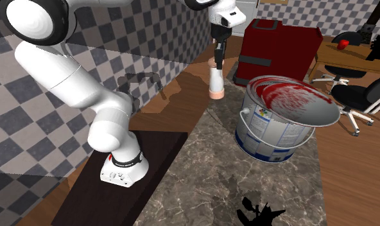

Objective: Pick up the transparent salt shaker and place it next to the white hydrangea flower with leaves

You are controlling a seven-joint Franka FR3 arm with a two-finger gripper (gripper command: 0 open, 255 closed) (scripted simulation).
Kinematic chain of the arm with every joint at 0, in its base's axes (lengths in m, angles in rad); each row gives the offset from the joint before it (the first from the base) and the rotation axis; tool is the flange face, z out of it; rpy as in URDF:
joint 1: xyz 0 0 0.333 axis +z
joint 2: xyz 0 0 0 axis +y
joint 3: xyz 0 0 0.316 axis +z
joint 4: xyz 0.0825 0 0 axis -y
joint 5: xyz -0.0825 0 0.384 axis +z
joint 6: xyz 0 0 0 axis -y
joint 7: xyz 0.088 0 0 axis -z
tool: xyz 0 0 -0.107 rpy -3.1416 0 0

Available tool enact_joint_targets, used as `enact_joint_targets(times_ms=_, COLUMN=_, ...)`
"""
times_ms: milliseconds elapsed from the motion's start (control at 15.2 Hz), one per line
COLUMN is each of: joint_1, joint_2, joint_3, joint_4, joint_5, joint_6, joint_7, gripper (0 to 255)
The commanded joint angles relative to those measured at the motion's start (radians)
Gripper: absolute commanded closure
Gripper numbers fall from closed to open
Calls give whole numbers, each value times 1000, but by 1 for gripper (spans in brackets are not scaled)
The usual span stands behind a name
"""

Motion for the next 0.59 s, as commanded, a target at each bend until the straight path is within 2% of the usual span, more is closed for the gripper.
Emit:
enact_joint_targets(times_ms=0, joint_1=-1, joint_2=1, joint_3=-2, joint_4=28, joint_5=-2, joint_6=-28, joint_7=3, gripper=255)
enact_joint_targets(times_ms=528, joint_1=-7, joint_2=25, joint_3=-9, joint_4=156, joint_5=-14, joint_6=-132, joint_7=15, gripper=255)
